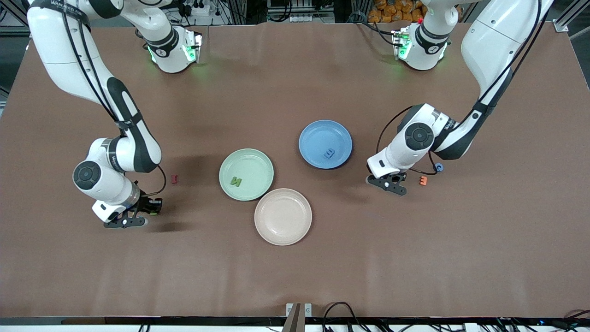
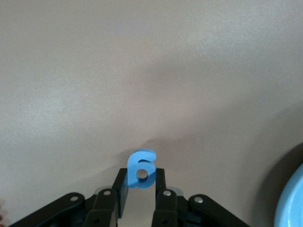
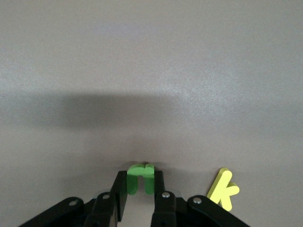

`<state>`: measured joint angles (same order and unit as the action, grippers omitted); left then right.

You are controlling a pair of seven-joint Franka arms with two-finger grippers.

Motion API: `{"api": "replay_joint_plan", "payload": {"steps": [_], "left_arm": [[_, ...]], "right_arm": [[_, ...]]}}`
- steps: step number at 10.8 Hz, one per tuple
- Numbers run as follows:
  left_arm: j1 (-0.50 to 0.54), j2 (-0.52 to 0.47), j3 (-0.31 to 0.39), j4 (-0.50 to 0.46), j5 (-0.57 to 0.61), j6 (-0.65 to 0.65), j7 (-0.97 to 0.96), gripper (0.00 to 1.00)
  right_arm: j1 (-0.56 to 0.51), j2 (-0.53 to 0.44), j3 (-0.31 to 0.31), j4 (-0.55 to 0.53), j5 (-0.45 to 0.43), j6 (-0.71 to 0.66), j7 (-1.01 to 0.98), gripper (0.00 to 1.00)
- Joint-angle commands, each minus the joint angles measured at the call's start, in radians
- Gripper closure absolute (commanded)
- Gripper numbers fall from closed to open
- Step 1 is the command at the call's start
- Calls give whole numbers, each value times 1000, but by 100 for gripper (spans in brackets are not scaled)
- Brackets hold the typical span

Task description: Sort letters by color into matching plates

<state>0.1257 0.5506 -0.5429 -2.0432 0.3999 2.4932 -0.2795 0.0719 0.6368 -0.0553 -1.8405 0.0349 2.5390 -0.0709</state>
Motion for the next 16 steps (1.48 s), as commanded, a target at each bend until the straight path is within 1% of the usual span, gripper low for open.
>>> {"api": "replay_joint_plan", "payload": {"steps": [1,9,11,13,14,16], "left_arm": [[-1,-18,-14,0,25,-27,-50,100],[-9,-18,-28,11,17,-28,-50,100],[-9,-20,-40,11,16,-30,-55,100],[-21,-18,-40,33,16,-71,-66,100],[-35,-18,-40,38,16,-85,-85,100],[-40,-29,-64,43,16,-114,-125,100]], "right_arm": [[-14,-28,11,3,5,-46,-3,72],[-12,-88,12,4,8,-166,3,72],[-11,-101,12,4,26,-192,5,72],[-4,-108,14,4,34,-192,8,72],[-1,-109,15,4,61,-192,11,72],[14,-114,18,4,79,-192,23,72]]}}
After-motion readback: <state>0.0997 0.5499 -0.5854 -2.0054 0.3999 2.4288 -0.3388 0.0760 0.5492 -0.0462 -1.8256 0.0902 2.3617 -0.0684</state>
